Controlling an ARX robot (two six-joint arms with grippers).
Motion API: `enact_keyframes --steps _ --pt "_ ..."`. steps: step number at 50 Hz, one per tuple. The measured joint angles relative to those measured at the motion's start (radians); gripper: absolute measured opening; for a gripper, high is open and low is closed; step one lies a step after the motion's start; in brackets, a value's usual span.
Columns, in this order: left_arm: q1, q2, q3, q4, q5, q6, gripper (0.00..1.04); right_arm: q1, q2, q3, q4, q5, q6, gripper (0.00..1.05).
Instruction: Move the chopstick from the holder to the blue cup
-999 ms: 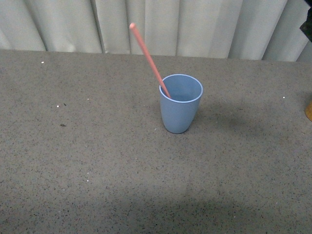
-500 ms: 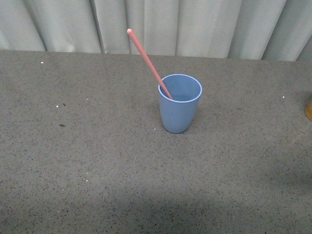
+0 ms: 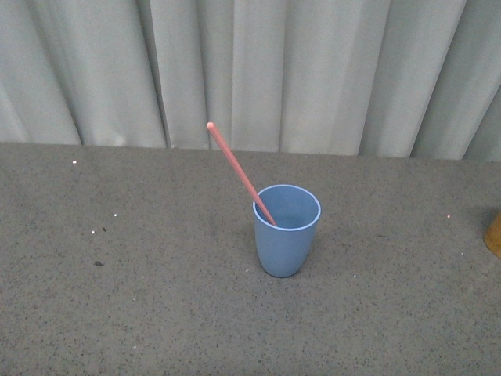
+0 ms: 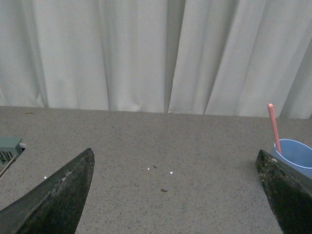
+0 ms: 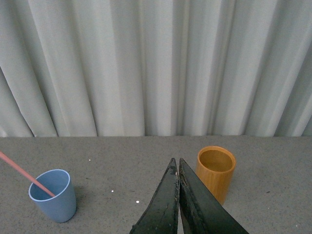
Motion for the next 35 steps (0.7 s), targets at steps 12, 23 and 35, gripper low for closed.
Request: enact_keyframes --steps 12,23,35 --pt "0.000 0.000 0.000 0.000 0.000 0.000 0.98 0.000 0.067 0.159 -0.042 -0.001 0.000 0.01" --pt "0.000 0.000 0.000 0.000 0.000 0.000 0.98 0.000 -0.029 -0.031 0.034 0.000 0.000 0.01" --pt "0.000 0.000 0.000 0.000 0.000 0.000 0.98 0.000 -0.092 -0.132 0.076 0.000 0.000 0.01"
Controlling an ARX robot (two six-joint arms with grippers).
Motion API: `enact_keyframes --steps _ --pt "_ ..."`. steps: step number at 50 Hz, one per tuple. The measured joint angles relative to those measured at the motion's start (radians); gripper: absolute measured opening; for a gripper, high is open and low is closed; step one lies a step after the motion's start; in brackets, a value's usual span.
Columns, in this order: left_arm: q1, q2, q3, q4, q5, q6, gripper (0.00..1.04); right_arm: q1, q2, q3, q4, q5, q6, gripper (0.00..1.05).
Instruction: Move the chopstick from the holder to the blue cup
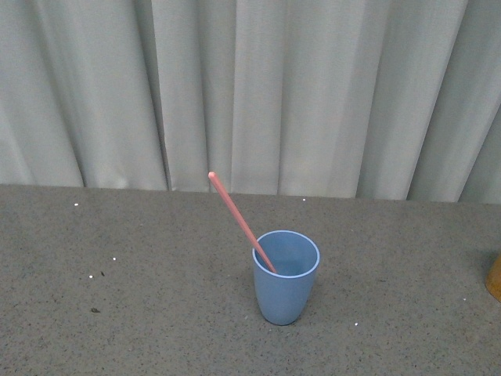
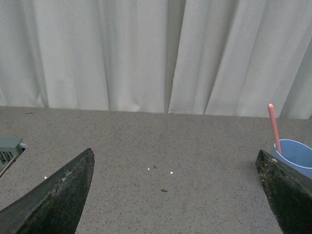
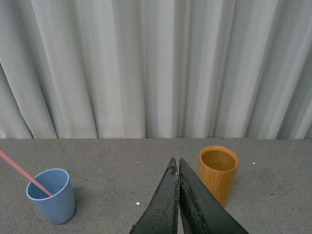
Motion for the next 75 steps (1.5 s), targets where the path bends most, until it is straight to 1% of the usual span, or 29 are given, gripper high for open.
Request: enact_keyframes --steps 10,27,58,75 --pt "0.000 0.000 0.000 0.000 0.000 0.000 0.98 0.000 -0.047 -0.077 0.025 0.000 0.000 0.01" --pt "0.000 0.000 0.000 0.000 0.000 0.000 0.98 0.000 -0.094 -0.144 0.043 0.000 0.000 0.01" --pt "0.000 0.000 0.000 0.000 0.000 0.000 0.98 0.000 -0.172 -0.232 0.059 0.000 0.000 0.01" --pt "0.000 0.000 0.000 0.000 0.000 0.000 0.98 0.000 -0.174 -0.233 0.059 0.000 0.000 0.01"
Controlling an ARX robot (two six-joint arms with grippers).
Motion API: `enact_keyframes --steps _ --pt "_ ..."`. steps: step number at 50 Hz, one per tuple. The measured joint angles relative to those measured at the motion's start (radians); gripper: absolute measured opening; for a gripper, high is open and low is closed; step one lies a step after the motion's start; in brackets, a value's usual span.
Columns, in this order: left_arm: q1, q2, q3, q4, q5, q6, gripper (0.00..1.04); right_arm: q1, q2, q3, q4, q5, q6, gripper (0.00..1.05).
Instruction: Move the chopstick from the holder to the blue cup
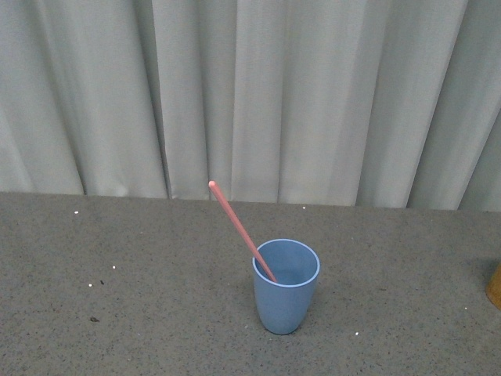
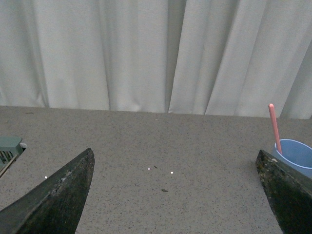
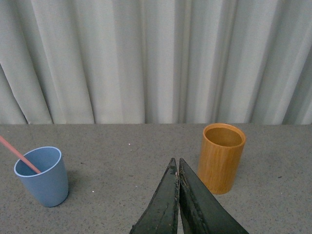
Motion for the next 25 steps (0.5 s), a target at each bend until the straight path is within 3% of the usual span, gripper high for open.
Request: enact_keyframes --steps 14,25 --pt "0.000 0.000 0.000 0.000 0.000 0.000 0.98 0.000 0.000 0.000 0.000 0.000 0.000 0.01" --pt "0.000 0.000 0.000 0.000 0.000 0.000 0.98 0.000 0.000 0.000 0.000 0.000 -0.001 0.48"
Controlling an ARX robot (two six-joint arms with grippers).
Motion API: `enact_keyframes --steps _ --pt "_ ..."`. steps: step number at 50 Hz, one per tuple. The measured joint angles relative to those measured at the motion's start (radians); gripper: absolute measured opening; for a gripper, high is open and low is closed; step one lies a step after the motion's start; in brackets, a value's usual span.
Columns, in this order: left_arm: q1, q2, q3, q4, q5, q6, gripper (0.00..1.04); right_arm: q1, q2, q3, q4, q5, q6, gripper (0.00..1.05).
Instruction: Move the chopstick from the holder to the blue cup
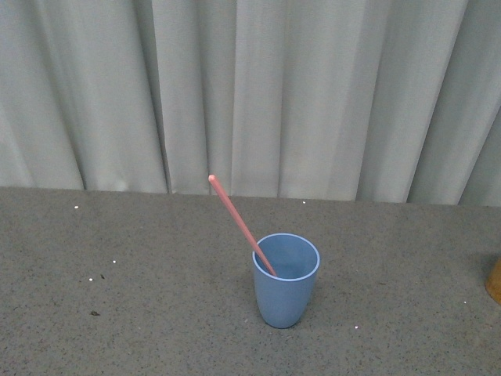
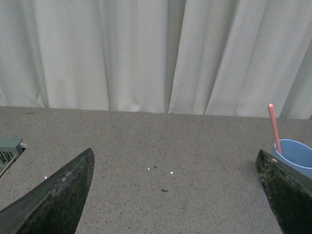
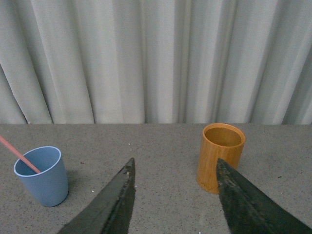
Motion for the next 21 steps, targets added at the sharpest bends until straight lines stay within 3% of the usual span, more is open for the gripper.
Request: enact_keyframes --steps 15,21 --pt "0.000 0.000 0.000 0.000 0.000 0.000 0.98 0.000 0.000 0.000 0.000 0.000 0.000 0.96" --pt "0.000 0.000 0.000 0.000 0.000 0.000 0.98 0.000 0.000 0.000 0.000 0.000 0.000 0.95"
